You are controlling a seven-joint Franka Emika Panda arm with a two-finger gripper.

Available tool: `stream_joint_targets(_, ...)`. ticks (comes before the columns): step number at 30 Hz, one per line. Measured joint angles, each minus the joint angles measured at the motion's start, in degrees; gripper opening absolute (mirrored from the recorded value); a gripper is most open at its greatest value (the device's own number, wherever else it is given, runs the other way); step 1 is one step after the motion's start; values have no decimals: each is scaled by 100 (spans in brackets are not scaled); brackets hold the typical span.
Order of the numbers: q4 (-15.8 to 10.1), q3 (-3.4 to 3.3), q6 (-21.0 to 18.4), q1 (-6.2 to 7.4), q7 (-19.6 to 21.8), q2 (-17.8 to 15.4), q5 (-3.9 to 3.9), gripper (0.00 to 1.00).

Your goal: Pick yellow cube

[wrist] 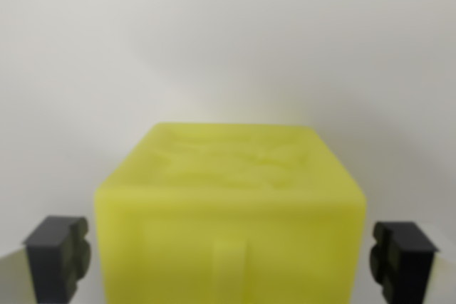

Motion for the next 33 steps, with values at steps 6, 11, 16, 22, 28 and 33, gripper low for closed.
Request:
stream_joint_targets(6,20,-5,59,9,-45,78,31,0)
stream_joint_targets(11,0,-9,17,10,-42,14,31,0)
stream_joint_targets(16,-54,-10,-116,6,-19,-174,4,0)
stream_joint_targets(22,-115,-10,-287,-2,10,-406,-36,0)
stream_joint_targets(28,-164,-9,-463,-8,34,-631,-71,0)
stream_joint_targets(33,-197,-9,-616,-13,53,-817,-97,0)
